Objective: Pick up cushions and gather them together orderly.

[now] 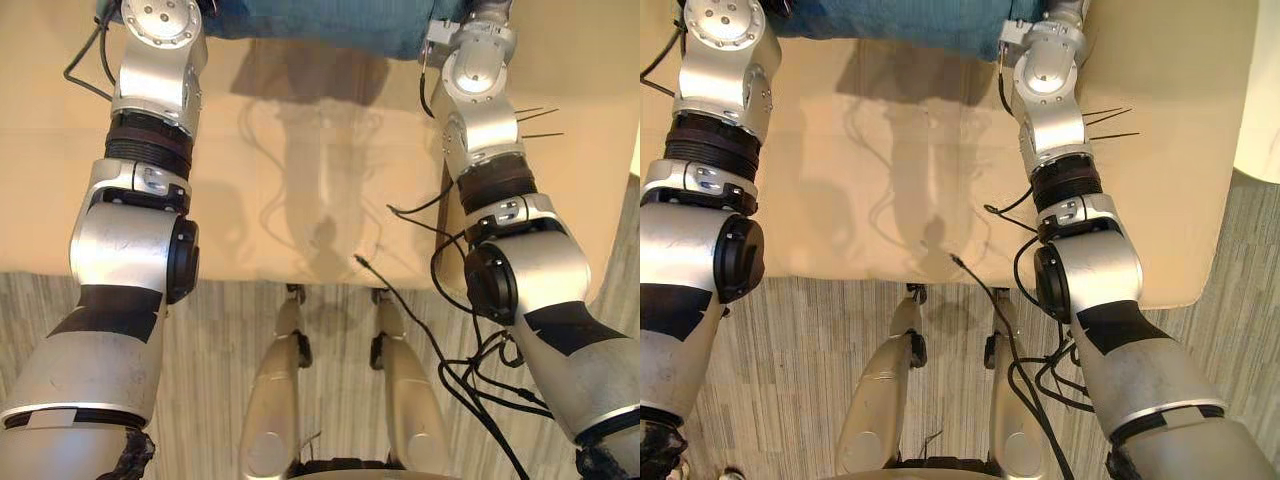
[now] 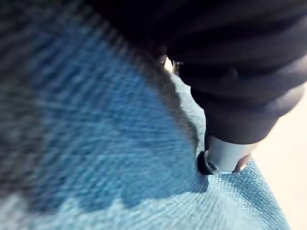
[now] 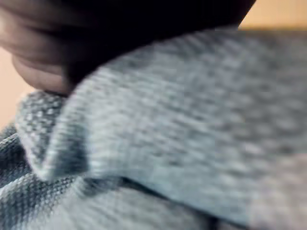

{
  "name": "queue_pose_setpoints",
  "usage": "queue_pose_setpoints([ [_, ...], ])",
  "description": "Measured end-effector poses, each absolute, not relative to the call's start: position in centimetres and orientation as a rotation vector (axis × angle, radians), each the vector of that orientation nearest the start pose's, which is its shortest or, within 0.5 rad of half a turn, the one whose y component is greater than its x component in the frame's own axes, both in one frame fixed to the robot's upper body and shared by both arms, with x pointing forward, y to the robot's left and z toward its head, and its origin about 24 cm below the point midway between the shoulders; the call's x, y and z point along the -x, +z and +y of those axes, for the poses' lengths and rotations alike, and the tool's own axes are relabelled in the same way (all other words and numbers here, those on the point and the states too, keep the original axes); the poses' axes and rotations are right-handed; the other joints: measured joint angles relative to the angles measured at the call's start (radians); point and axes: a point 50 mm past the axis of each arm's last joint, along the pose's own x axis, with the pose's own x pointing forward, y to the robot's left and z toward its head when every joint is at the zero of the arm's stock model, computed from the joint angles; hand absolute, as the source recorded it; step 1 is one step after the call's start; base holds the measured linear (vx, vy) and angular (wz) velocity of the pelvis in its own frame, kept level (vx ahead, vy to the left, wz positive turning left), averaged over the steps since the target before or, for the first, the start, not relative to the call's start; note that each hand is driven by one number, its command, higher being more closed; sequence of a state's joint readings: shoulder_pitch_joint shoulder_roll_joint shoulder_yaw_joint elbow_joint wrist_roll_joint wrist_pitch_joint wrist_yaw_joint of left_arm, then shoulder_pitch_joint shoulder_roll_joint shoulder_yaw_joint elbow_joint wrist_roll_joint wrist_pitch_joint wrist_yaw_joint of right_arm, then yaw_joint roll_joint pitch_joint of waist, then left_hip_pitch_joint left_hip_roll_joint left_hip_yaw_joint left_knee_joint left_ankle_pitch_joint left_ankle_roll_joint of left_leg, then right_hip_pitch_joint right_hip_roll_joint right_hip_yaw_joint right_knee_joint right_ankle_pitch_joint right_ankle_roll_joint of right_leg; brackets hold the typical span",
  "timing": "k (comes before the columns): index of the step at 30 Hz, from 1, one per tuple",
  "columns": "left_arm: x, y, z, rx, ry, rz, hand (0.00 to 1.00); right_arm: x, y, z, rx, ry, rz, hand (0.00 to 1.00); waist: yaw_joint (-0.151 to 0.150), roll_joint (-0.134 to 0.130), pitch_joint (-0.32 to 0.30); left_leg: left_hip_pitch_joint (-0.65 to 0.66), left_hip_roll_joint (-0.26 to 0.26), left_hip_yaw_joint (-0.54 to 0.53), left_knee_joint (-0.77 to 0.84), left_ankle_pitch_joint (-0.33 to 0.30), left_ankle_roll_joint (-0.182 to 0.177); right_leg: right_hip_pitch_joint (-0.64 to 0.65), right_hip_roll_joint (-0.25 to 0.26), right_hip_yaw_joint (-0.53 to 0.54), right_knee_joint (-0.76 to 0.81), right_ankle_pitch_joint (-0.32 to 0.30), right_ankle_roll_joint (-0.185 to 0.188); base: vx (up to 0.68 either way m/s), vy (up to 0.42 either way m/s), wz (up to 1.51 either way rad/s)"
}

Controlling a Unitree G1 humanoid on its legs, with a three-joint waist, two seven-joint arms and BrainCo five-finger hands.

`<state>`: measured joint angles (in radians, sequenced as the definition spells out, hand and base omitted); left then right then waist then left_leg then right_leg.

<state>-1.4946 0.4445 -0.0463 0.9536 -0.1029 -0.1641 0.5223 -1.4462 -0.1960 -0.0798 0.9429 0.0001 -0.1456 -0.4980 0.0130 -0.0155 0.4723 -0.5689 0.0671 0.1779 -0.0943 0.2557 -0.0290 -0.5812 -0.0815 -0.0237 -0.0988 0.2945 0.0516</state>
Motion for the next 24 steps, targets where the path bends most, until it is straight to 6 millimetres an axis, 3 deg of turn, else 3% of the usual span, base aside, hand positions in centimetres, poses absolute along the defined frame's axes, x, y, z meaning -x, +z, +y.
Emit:
queue_pose_setpoints([
  [1,-38.8,38.1,18.9,-0.071,0.509,-0.752,0.00,-40.3,34.3,-12.2,0.007,-0.346,-0.638,0.00,-0.001,0.000,0.000,-0.003,-0.001,0.000,0.000,0.000,0.000,-0.003,0.000,0.002,0.000,0.000,0.000,-0.01,0.072,0.00],
  [4,-40.2,33.2,19.6,-0.009,0.503,-0.612,0.00,-41.0,31.1,-12.4,0.046,-0.325,-0.557,0.00,0.000,0.000,0.000,-0.016,0.001,0.001,0.000,0.000,0.000,-0.016,0.001,0.006,0.000,0.000,0.000,-0.02,0.065,-0.02],
  [6,-40.9,27.7,20.0,0.021,0.506,-0.469,0.00,-41.2,27.0,-12.4,0.047,-0.305,-0.471,0.00,0.002,0.000,0.000,-0.018,0.005,0.006,0.000,-0.001,-0.001,-0.020,0.005,0.011,0.000,-0.001,0.000,-0.02,0.052,-0.06],
  [7,-41.0,26.2,20.0,0.030,0.507,-0.432,0.00,-41.1,25.8,-12.4,0.045,-0.301,-0.448,0.00,0.002,0.000,0.000,-0.018,0.007,0.008,0.000,-0.001,-0.002,-0.020,0.006,0.013,0.000,-0.001,0.000,-0.02,0.048,-0.06],
  [9,-41.0,21.3,19.4,0.064,0.504,-0.299,0.00,-40.7,22.5,-12.1,0.040,-0.282,-0.387,0.00,0.003,0.000,0.000,-0.019,0.017,0.018,0.000,-0.002,-0.003,-0.026,0.009,0.021,0.000,-0.001,0.000,-0.04,0.038,-0.09],
  [12,-40.6,17.7,18.7,0.078,0.495,-0.209,0.00,-40.1,21.1,-11.4,0.028,-0.247,-0.384,0.00,-0.001,0.000,0.000,-0.019,0.024,0.032,0.000,-0.005,-0.007,-0.032,0.010,0.027,0.000,-0.003,0.001,-0.06,0.027,-0.12],
  [20,-39.1,17.9,19.0,0.093,0.469,-0.316,0.00,-37.9,21.5,-12.5,-0.013,-0.242,-0.507,0.00,0.009,0.000,0.000,0.008,0.060,0.049,0.000,0.008,-0.025,-0.015,0.040,0.027,0.000,0.000,-0.003,-0.06,-0.006,-0.09],
  [24,-36.6,16.1,18.2,0.064,0.402,-0.382,0.00,-35.5,18.3,-14.1,-0.022,-0.218,-0.500,0.00,0.025,0.001,-0.002,0.087,0.071,0.051,0.013,-0.005,-0.041,0.068,0.048,0.026,0.000,-0.014,-0.014,-0.02,-0.002,-0.02],
])
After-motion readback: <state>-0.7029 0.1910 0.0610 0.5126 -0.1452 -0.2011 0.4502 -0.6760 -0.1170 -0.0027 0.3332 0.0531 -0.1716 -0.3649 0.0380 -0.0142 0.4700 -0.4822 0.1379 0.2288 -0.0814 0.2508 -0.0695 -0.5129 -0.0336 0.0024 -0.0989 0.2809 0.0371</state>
